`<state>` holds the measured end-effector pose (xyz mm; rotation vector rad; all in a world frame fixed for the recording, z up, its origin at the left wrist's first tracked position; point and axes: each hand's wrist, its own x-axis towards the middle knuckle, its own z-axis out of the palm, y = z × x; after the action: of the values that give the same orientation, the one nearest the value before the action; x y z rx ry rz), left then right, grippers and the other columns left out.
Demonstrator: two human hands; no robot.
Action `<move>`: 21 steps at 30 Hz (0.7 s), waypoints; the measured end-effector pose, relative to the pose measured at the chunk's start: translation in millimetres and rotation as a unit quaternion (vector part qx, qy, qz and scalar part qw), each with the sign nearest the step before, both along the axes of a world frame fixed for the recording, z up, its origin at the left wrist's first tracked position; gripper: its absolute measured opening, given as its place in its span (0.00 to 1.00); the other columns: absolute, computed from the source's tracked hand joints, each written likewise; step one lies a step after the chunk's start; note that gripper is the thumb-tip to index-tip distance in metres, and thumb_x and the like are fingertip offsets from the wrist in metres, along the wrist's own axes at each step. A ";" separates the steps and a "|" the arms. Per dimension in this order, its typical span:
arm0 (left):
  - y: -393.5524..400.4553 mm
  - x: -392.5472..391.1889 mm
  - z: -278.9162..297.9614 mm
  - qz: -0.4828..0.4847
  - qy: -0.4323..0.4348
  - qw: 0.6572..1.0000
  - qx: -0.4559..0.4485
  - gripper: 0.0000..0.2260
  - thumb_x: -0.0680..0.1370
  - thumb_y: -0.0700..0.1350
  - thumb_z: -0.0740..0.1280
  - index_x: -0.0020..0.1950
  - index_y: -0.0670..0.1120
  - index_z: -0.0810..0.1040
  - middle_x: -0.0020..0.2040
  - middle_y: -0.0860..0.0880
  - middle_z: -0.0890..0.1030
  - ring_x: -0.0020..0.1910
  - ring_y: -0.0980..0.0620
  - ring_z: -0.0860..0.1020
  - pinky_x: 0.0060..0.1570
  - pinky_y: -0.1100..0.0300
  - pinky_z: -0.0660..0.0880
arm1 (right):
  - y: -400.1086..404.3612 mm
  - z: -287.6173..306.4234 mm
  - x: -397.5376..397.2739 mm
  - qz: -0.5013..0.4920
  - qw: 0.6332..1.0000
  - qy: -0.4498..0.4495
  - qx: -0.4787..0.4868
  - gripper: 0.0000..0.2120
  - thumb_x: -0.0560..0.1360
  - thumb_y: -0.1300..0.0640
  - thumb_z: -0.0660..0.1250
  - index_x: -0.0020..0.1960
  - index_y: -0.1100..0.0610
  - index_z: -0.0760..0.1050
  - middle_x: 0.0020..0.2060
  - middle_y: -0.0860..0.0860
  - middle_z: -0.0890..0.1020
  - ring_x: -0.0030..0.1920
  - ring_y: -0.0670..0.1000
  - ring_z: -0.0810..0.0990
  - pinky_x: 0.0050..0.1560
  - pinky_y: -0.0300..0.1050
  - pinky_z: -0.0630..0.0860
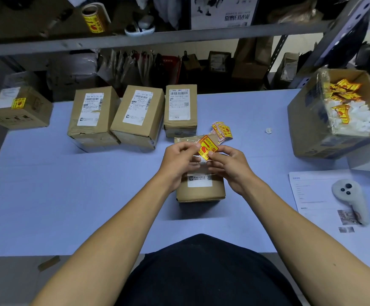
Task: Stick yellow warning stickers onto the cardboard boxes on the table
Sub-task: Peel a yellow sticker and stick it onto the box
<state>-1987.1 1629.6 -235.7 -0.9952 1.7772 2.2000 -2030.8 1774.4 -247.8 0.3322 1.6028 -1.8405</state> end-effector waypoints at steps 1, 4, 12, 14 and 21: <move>-0.7 -0.1 -1.2 0.003 0.005 1.000 -0.030 0.02 0.80 0.41 0.68 0.48 0.44 0.80 0.39 0.46 0.81 0.37 0.53 0.79 0.42 0.55 0.81 | -0.4 -0.3 0.3 0.005 1.000 0.005 0.005 0.04 0.76 0.64 0.70 0.48 0.57 0.79 0.39 0.53 0.84 0.36 0.49 0.83 0.36 0.39 0.80; -2.5 -2.2 -2.3 0.020 0.011 0.997 -0.071 0.04 0.79 0.38 0.67 0.46 0.44 0.80 0.39 0.45 0.82 0.37 0.53 0.80 0.40 0.57 0.81 | -0.9 -1.3 0.9 0.024 0.999 0.015 0.017 0.06 0.76 0.65 0.70 0.51 0.57 0.79 0.41 0.55 0.84 0.37 0.50 0.84 0.38 0.41 0.81; -13.2 0.9 -0.3 -0.068 0.013 0.989 -0.128 0.08 0.78 0.36 0.65 0.41 0.46 0.77 0.38 0.47 0.80 0.38 0.50 0.79 0.41 0.54 0.77 | -3.8 3.7 -9.3 0.124 0.977 0.112 0.133 0.15 0.77 0.57 0.70 0.62 0.49 0.74 0.51 0.53 0.81 0.46 0.51 0.81 0.49 0.49 0.81; -19.6 1.3 3.7 -0.151 0.016 0.974 -0.167 0.08 0.77 0.36 0.66 0.40 0.47 0.78 0.34 0.52 0.78 0.34 0.55 0.77 0.38 0.59 0.76 | -4.0 7.2 -12.8 0.187 0.953 0.177 0.158 0.09 0.76 0.59 0.71 0.56 0.54 0.79 0.49 0.53 0.83 0.44 0.50 0.81 0.45 0.47 0.81; -29.9 -4.1 2.5 -0.263 -0.009 0.919 -0.295 0.03 0.75 0.40 0.71 0.43 0.48 0.81 0.40 0.50 0.81 0.40 0.52 0.79 0.39 0.59 0.78 | -7.3 11.3 -19.8 0.315 0.855 0.301 0.281 0.02 0.76 0.59 0.70 0.46 0.56 0.81 0.38 0.47 0.82 0.41 0.46 0.79 0.42 0.40 0.76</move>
<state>-1991.2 1599.7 -233.3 -0.5037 2.4063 1.3567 -2050.6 1767.1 -236.5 -0.5434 2.3074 -0.9702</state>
